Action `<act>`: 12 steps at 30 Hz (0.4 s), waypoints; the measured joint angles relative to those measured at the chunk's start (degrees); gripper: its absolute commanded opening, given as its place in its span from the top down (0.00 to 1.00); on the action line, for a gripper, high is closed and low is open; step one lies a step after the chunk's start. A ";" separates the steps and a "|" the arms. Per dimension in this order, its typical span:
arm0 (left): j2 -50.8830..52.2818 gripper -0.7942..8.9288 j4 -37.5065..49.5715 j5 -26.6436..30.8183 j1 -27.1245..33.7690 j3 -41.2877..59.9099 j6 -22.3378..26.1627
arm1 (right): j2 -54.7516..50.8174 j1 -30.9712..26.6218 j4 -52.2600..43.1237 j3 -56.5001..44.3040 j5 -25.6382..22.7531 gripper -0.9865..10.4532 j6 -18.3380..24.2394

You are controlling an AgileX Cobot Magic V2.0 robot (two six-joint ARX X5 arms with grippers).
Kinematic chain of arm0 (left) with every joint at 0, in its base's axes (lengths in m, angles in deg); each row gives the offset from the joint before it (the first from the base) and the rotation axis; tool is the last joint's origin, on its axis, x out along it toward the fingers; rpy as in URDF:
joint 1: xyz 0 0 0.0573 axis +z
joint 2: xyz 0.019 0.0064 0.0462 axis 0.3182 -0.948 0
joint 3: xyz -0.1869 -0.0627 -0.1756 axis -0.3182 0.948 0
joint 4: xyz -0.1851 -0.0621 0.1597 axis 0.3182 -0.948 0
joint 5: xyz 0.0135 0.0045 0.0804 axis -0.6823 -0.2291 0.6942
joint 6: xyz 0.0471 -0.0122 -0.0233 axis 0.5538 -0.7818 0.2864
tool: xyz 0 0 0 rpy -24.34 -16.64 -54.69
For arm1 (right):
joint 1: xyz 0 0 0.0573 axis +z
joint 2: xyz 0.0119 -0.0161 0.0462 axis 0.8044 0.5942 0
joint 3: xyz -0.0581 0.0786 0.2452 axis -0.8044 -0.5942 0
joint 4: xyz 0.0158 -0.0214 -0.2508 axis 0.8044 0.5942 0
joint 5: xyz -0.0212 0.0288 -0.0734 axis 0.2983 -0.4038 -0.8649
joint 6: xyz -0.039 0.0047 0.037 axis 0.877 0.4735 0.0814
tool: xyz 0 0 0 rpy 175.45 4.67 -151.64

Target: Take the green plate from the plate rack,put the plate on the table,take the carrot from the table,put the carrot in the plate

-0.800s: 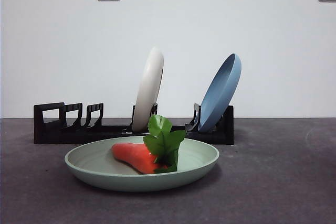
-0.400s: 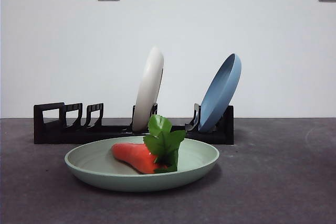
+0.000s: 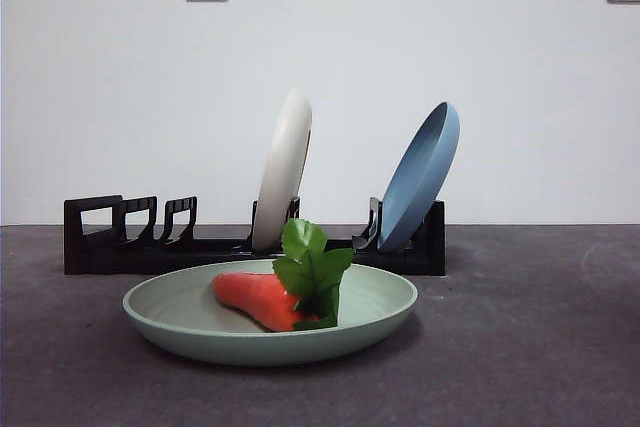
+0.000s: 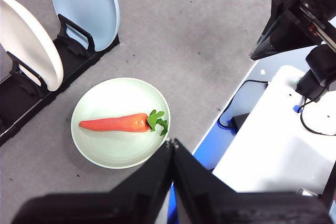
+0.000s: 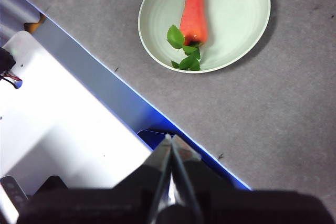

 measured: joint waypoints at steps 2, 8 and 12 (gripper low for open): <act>0.04 0.92 0.07 2.19 0.31 0.00 0.98 | 0.00 0.00 0.02 0.00 0.00 0.91 0.00; 3.41 0.92 16.50 6.23 11.47 0.24 10.58 | 0.00 0.00 0.02 0.00 0.00 0.91 0.00; 8.37 0.92 30.45 -4.98 24.02 3.08 18.23 | 0.00 0.00 0.02 0.00 0.00 0.91 0.00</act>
